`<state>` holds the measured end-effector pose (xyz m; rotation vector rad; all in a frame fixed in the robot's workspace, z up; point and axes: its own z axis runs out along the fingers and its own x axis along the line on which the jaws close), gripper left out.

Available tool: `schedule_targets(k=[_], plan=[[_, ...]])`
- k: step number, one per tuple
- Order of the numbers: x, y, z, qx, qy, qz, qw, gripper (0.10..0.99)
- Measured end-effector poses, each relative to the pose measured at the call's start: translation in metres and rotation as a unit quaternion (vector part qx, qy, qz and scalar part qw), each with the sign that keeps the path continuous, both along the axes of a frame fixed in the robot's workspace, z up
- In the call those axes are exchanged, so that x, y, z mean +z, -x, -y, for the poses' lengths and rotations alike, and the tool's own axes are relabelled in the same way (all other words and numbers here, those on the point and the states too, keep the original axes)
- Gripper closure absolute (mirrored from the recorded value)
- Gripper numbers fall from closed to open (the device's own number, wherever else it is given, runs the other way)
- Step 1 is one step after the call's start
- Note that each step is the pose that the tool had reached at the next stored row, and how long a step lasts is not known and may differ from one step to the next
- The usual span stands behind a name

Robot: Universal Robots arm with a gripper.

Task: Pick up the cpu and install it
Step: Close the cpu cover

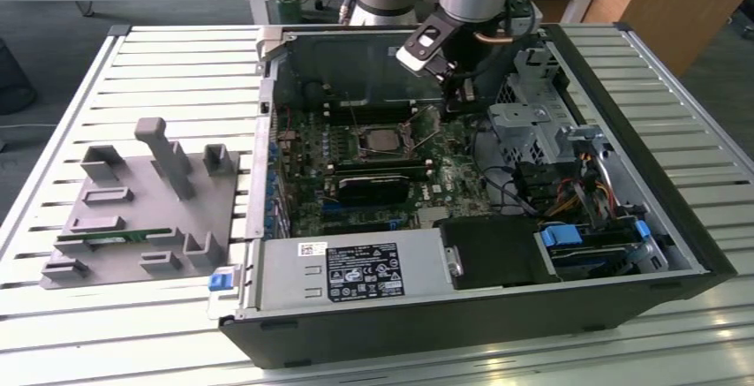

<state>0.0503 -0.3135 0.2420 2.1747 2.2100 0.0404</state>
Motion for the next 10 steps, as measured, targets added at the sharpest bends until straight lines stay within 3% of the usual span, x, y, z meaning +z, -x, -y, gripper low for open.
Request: schedule_targets(k=[10], plan=[[0.0, 0.0117, 0.0, 0.0, -0.0002, 0.0, 1.0, 0.98]])
